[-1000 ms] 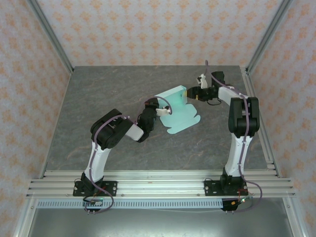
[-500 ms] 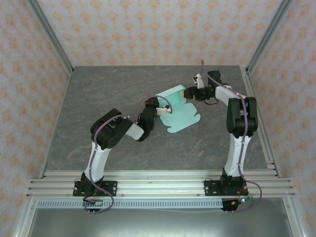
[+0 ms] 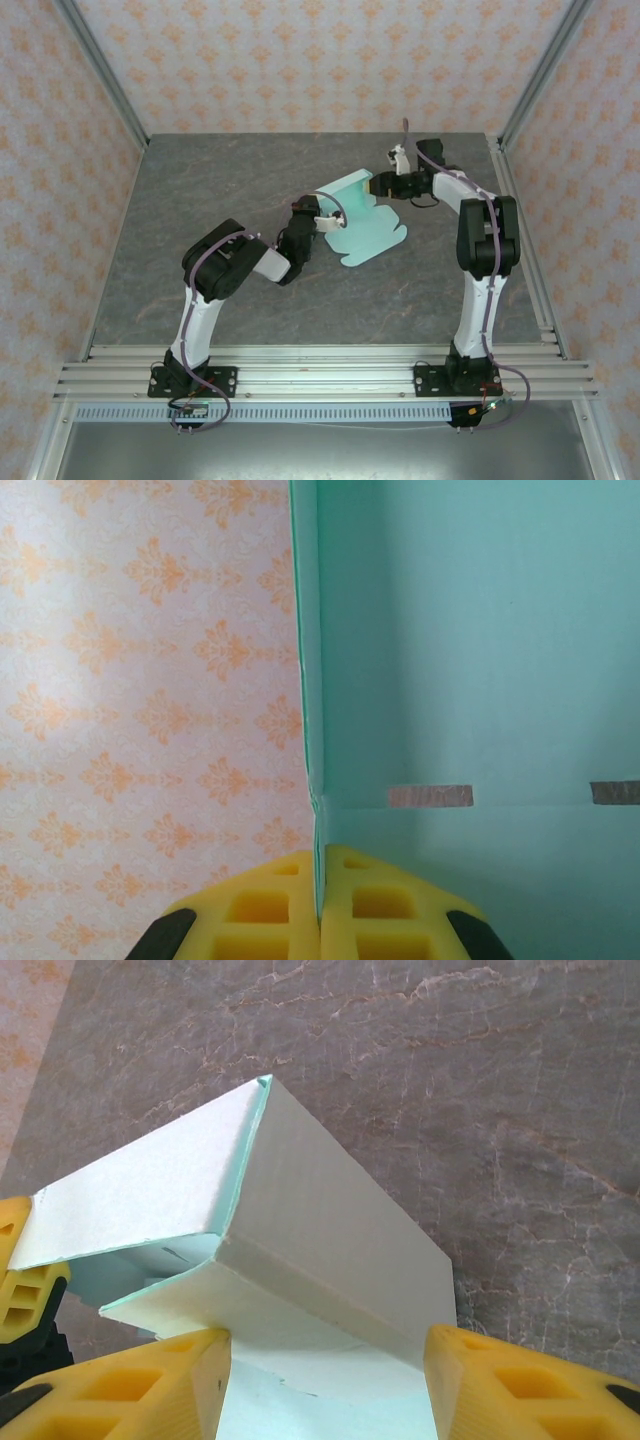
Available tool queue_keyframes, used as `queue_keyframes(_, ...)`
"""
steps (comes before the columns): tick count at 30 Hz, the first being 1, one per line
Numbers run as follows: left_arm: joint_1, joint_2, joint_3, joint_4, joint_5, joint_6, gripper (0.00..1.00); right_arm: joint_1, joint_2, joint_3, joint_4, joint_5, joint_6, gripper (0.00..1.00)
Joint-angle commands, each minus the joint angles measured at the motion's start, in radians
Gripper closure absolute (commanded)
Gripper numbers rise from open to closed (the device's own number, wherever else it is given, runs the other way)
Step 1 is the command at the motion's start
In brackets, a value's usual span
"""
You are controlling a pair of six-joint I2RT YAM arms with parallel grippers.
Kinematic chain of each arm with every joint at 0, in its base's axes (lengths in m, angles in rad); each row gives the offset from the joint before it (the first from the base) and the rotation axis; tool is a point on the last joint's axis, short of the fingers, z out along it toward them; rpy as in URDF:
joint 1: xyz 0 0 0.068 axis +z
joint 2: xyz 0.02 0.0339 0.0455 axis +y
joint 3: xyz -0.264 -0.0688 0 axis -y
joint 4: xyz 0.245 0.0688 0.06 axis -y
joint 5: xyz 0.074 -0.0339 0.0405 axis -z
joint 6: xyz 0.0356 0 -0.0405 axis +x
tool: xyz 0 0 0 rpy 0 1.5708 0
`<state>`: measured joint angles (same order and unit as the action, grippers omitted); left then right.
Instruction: Fold the paper box
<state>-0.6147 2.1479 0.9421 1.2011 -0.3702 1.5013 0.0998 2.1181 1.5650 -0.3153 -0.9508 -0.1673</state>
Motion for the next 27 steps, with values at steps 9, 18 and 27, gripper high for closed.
queue_keyframes(9, 0.027, -0.036, 0.044, -0.174, 0.162, -0.094, 1.0, 0.029, 0.11, 0.214, -0.099, 0.001, -0.069, 0.45)
queue_keyframes(18, 0.038, -0.039, 0.085, -0.253, 0.2, -0.13, 1.0, 0.04, 0.158, 0.298, -0.162, 0.016, -0.089, 0.45)
queue_keyframes(27, 0.041, -0.042, 0.112, -0.291, 0.2, -0.162, 1.0, 0.053, 0.183, 0.347, -0.219, 0.06, -0.103, 0.51)
